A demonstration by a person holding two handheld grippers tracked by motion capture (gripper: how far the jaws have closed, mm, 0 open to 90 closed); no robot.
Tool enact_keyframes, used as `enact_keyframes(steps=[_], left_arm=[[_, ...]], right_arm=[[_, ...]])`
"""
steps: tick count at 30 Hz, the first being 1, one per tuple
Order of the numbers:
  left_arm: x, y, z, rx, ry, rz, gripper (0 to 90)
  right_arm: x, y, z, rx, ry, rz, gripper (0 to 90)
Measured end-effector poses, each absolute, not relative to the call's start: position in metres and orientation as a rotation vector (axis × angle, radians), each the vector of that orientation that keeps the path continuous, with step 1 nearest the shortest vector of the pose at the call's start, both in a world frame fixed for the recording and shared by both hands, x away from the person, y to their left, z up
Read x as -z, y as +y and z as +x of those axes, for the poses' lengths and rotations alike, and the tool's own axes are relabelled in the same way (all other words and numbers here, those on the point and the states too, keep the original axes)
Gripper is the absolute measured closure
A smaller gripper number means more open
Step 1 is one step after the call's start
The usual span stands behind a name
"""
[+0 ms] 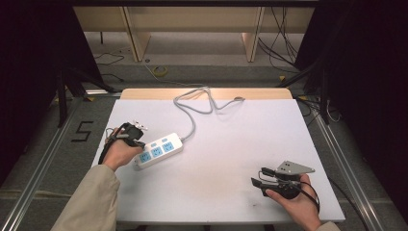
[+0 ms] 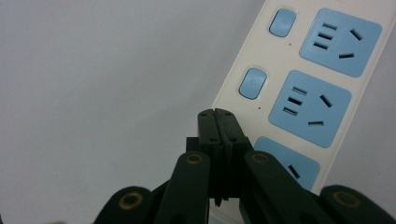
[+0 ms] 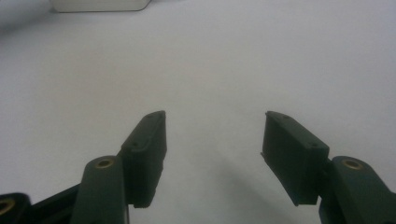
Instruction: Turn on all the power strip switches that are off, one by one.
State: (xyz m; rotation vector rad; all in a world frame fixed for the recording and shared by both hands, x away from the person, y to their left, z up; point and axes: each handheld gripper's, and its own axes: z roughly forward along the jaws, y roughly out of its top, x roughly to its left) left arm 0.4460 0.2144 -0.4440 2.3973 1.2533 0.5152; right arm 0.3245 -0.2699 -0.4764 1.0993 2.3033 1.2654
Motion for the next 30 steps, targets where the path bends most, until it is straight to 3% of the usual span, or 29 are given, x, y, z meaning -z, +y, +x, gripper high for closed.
enact_keyframes(steps=[30], left_arm=[[0.4458, 0.2088, 0.4466, -0.543, 1.210, 2.464, 90.0]], right_arm=[[0.4763, -0.2696, 0.3242, -1.266, 2.305, 1.095, 40.7]])
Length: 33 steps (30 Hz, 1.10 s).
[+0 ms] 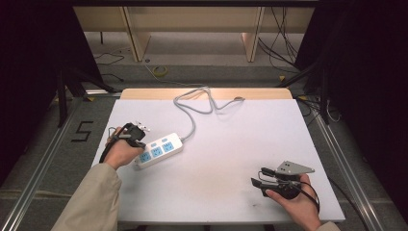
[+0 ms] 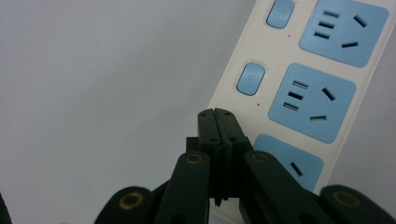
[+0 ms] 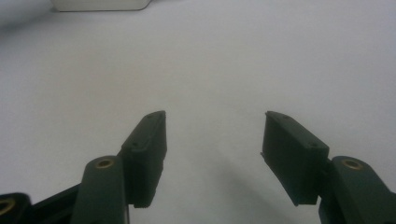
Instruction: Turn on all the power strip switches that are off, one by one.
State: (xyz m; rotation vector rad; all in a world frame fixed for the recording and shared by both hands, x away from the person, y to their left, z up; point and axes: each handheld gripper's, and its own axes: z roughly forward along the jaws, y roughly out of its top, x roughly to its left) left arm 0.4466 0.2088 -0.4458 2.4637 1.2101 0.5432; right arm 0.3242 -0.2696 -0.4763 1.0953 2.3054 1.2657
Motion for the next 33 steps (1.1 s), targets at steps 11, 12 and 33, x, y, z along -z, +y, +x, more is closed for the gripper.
enact_keyframes(steps=[11, 12, 33], left_arm=[[0.4461, 0.2108, 0.4466, -0.510, 1.221, 2.454, 90.0], [0.4461, 0.2107, 0.4466, -0.509, 1.222, 2.454, 90.0], [0.4423, 0.2112, 0.4396, -0.565, 1.175, 2.321, 78.5]], right_arm=[[0.4764, -0.2689, 0.3241, -1.267, 2.307, 1.095, 40.8], [0.4764, -0.2688, 0.3242, -1.268, 2.307, 1.095, 40.7], [0.4768, -0.2698, 0.3249, -1.267, 2.306, 1.101, 40.7]])
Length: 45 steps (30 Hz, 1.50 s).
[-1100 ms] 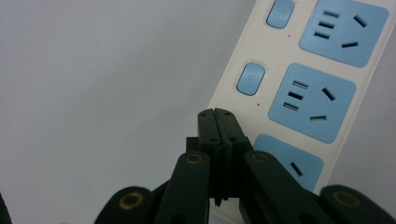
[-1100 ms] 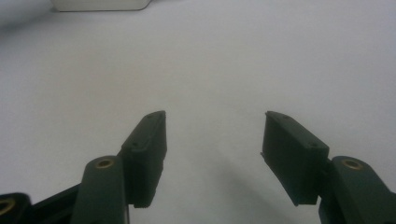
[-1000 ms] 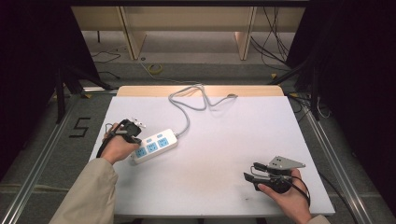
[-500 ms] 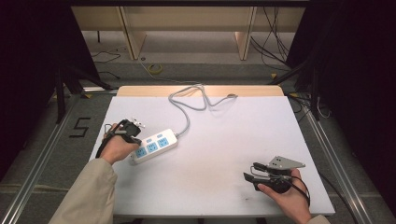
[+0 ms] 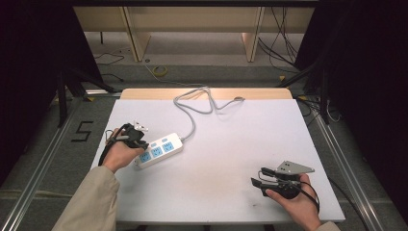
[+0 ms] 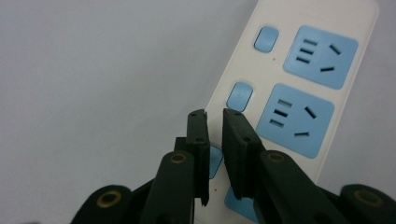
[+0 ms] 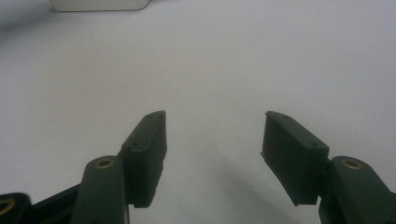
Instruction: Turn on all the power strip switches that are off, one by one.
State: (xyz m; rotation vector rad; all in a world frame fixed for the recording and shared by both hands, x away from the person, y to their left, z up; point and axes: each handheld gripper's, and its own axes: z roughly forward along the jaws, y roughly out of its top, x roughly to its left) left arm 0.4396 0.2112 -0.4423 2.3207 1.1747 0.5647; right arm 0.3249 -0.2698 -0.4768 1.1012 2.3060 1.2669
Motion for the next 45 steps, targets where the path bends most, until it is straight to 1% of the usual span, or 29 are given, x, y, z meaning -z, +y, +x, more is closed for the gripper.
enact_keyframes(steps=[6, 13, 19, 26, 32, 39, 45], left_arm=[[0.437, 0.209, 0.432, -0.579, 1.139, 2.273, 69.4], [0.437, 0.204, 0.421, -0.532, 1.094, 2.203, 54.6], [0.439, 0.197, 0.411, -0.523, 1.064, 2.171, 43.4], [0.442, 0.189, 0.398, -0.490, 1.039, 2.139, 35.4], [0.445, 0.182, 0.385, -0.491, 0.997, 2.119, 30.1], [0.450, 0.175, 0.370, -0.511, 0.934, 2.120, 24.6], [0.457, 0.174, 0.358, -0.519, 0.911, 2.134, 22.9]], right_arm=[[0.477, -0.270, 0.325, -1.268, 2.306, 1.101, 40.7], [0.477, -0.269, 0.325, -1.265, 2.306, 1.101, 40.7], [0.477, -0.269, 0.325, -1.266, 2.307, 1.101, 40.7], [0.477, -0.269, 0.325, -1.267, 2.307, 1.099, 40.7], [0.477, -0.269, 0.324, -1.271, 2.307, 1.097, 40.6], [0.477, -0.269, 0.325, -1.272, 2.309, 1.098, 40.6], [0.477, -0.269, 0.325, -1.274, 2.308, 1.096, 40.6]])
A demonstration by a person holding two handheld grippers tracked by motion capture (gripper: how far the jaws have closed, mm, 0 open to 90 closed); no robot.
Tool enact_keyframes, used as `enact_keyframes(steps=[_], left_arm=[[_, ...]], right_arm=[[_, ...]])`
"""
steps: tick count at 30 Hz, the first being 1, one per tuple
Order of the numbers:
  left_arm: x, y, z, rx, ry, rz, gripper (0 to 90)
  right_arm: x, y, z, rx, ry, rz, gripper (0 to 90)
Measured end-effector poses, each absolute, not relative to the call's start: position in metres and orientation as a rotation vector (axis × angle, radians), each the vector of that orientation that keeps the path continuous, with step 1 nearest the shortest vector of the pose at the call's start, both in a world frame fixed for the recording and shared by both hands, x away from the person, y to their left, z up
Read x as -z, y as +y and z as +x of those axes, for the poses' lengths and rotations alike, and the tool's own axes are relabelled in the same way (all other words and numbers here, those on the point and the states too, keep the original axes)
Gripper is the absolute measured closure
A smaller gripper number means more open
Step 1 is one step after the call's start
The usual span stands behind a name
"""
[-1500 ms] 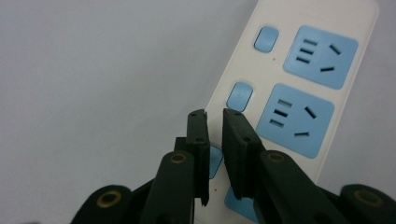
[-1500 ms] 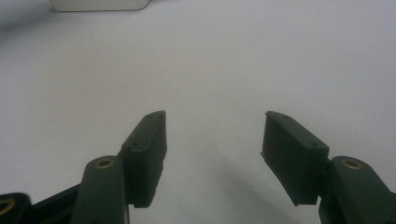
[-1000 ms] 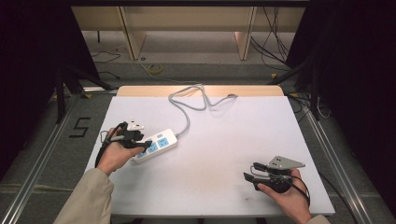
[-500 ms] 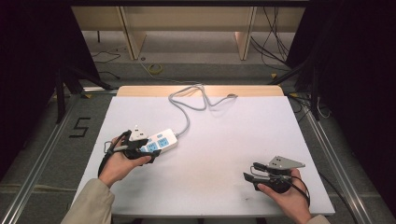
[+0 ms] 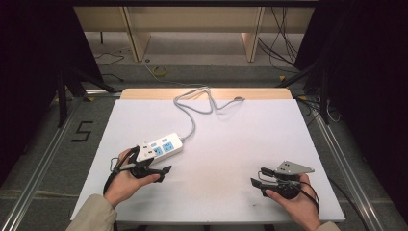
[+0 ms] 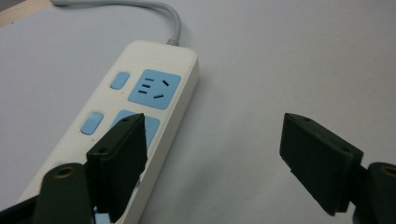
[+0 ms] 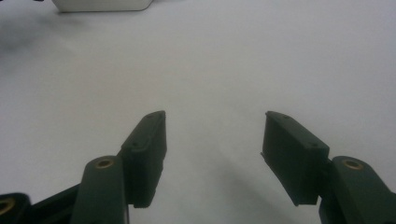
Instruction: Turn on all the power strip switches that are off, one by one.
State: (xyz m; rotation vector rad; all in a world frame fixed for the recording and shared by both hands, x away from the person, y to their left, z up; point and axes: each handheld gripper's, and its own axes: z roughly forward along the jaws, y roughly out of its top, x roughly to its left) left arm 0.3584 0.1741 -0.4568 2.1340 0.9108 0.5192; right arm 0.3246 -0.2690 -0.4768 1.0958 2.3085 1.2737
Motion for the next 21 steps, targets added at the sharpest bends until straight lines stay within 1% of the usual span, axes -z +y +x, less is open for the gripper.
enact_keyframes(steps=[13, 17, 21], left_arm=[[0.471, 0.182, 0.339, -0.530, 0.922, 2.133, 22.4], [0.472, 0.179, 0.337, -0.539, 0.916, 2.133, 22.4], [0.470, 0.169, 0.335, -0.532, 0.875, 2.154, 22.1]], right_arm=[[0.477, -0.269, 0.324, -1.272, 2.310, 1.092, 40.6], [0.477, -0.269, 0.325, -1.272, 2.308, 1.092, 40.6], [0.477, -0.269, 0.325, -1.273, 2.308, 1.091, 40.6]])
